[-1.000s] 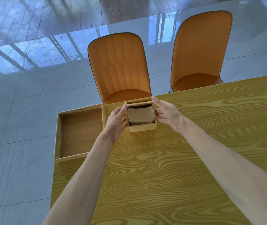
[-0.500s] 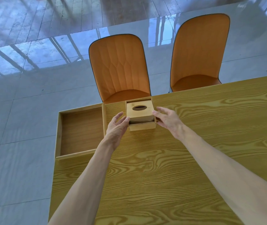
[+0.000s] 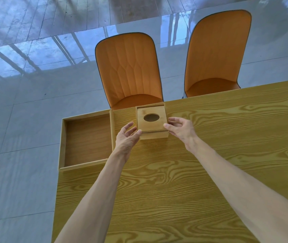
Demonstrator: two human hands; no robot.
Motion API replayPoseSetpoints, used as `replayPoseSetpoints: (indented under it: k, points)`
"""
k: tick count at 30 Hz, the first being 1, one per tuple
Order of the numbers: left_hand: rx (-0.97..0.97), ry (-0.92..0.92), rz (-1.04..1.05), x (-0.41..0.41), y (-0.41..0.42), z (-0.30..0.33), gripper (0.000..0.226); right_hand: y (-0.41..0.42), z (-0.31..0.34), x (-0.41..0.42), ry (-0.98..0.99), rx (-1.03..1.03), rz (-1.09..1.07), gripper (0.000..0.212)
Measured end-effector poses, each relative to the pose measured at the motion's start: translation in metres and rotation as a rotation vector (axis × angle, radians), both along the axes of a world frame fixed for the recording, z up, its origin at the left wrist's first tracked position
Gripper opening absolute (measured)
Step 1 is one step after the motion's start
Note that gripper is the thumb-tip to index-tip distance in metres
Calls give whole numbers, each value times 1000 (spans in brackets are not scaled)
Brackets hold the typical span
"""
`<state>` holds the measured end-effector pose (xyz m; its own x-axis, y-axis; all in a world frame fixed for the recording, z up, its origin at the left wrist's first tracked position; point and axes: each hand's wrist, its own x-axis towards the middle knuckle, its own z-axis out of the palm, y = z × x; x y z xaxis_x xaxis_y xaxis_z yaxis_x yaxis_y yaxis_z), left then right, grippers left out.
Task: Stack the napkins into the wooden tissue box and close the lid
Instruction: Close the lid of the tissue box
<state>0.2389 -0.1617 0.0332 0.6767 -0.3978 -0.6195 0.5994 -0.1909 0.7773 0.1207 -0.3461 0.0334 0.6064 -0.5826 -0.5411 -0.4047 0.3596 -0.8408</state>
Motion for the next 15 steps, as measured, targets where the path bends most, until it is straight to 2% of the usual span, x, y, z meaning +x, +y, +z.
replayPoseSetpoints:
  k: [15]
  points:
    - [97,-66,-26,-3,-5,-6,54,0,-9,5,87,-169,9,40]
